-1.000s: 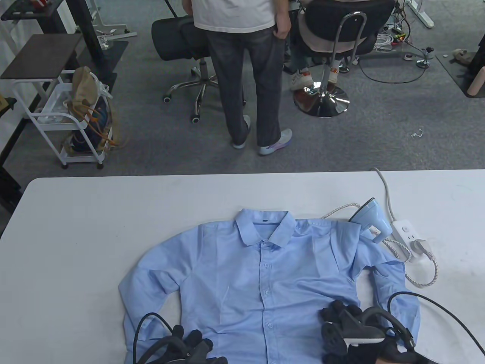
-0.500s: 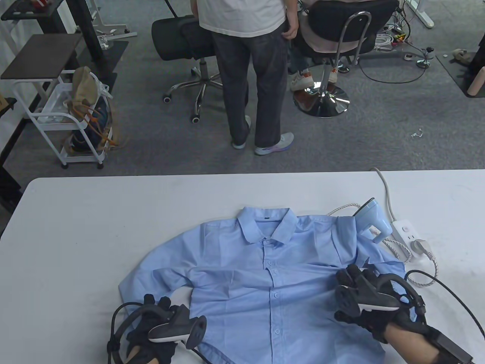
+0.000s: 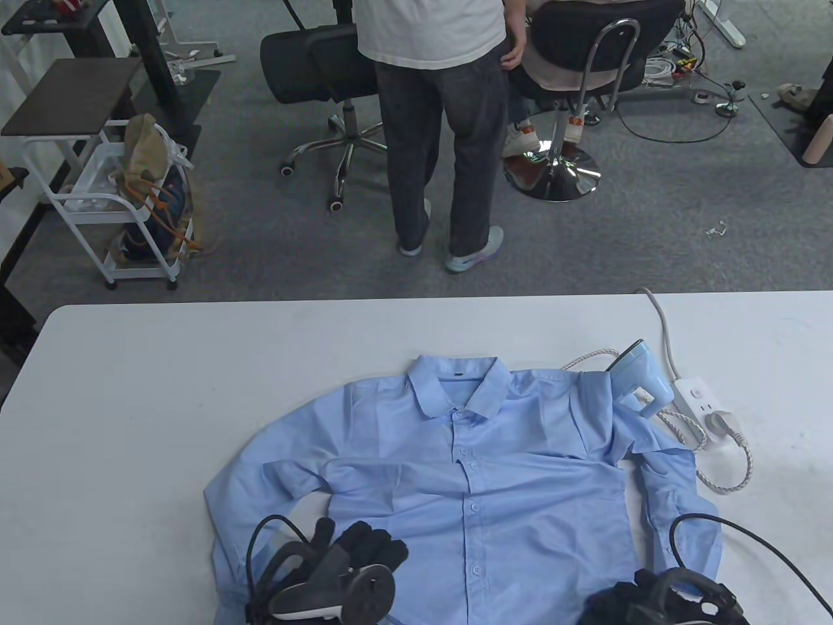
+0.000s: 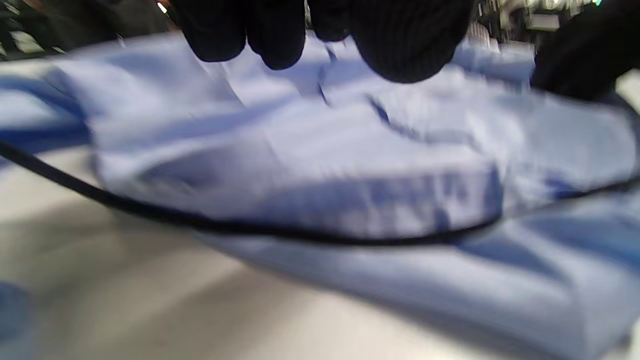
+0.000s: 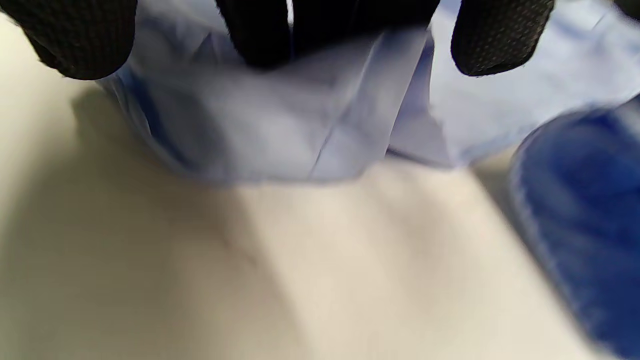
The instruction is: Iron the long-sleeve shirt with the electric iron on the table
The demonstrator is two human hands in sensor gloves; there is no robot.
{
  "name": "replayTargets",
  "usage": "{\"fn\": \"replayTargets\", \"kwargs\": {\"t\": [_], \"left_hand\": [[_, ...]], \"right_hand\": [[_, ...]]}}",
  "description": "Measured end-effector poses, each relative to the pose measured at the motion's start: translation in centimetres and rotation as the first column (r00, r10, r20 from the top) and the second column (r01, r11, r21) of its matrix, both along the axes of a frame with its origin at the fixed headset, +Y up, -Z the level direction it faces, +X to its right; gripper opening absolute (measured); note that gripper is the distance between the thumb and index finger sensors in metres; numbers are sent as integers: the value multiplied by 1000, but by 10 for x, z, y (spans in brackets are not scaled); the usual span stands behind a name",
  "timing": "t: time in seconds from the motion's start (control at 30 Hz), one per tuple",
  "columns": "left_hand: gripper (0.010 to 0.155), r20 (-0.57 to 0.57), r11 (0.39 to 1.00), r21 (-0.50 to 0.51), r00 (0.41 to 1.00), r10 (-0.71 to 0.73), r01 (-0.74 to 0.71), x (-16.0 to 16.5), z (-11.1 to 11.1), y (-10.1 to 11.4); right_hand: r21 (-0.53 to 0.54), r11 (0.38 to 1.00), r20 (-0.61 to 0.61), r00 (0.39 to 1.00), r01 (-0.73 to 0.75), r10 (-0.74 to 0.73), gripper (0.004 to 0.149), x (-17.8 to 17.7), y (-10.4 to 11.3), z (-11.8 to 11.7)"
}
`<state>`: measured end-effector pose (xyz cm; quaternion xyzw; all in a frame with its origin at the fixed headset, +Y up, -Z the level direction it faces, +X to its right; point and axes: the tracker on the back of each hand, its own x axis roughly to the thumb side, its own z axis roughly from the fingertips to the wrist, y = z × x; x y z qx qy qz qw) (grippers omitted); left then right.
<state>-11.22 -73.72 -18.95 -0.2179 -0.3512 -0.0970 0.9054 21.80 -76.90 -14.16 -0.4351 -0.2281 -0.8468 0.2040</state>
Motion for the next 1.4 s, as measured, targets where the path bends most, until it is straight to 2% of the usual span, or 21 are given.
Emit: {"fn": "replayTargets", "kwargs": {"t": [0.07,0.1,0.17,0.23,0.27,0.33,0.37,0.47,0.57,0.63,0.7,0.77,0.83,0.9,0.97,1.03,1.13,1.23,1.3,1.33,1.4], "left_hand": [[91,80,976,-82,978,-194,201,10,3,-19],[97,102,944,-146,954,-282,295,10,7,-27],[106,122,929,-173,943,-310,328,3,19,-31],[88,145,983,-46,974,-172,180,-5,30,-30],[72,152,991,22,980,-132,130,-10,35,-31],[52,153,996,58,985,-81,73,-16,40,-30],[51,142,997,60,988,-65,56,-17,41,-28],[50,86,999,36,996,-30,27,-25,38,-9],[49,-25,990,18,990,142,-141,-43,26,27],[46,-122,947,-26,941,316,-321,-58,21,54],[46,-165,906,-63,899,405,-419,-66,25,66],[46,-162,930,-109,929,331,-351,-65,36,55],[47,-90,967,-236,993,83,-102,-61,52,30],[52,-41,928,-364,994,-102,80,-60,66,12],[58,-58,893,-439,988,-141,102,-62,74,9],[56,-88,922,-384,992,-91,51,-66,70,26],[52,-169,980,-179,984,53,-83,-76,53,73],[53,-236,979,-25,952,192,-204,-83,29,109],[55,-295,948,107,901,319,-300,-84,7,117],[56,-323,921,174,863,388,-349,-82,-9,113],[58,-378,913,212,833,405,-348,-75,-40,93]], "right_hand": [[84,995,-52,998,50,-45,88,-1,-1,1],[112,994,-69,998,-6,14,90,-1,-5,5],[147,989,-96,995,15,0,89,1,-5,10],[183,980,-82,994,82,-68,72,5,-7,13],[236,963,-122,987,129,-102,62,6,-8,13],[316,931,-188,974,183,-127,45,6,-10,9],[314,928,-204,969,199,-139,43,4,-9,6],[122,984,-45,991,133,-129,41,1,12,-18],[33,927,134,917,374,-375,41,13,66,-45],[11,876,205,857,482,-473,41,26,103,-54],[6,858,224,836,513,-501,41,36,122,-54],[-73,884,248,867,461,-432,41,42,115,-46],[-275,899,253,928,340,-274,49,40,85,-34],[-435,880,255,963,191,-84,60,40,61,-22],[-351,906,251,956,239,-155,64,41,63,-21],[-212,913,261,920,350,-292,65,44,76,-28],[-7,854,249,828,520,-502,64,42,91,-47],[147,817,252,778,557,-576,67,30,89,-69],[226,804,259,762,550,-594,70,18,81,-86],[247,806,277,758,538,-590,71,9,74,-97],[241,832,335,762,499,-554,73,-6,60,-116]]}}
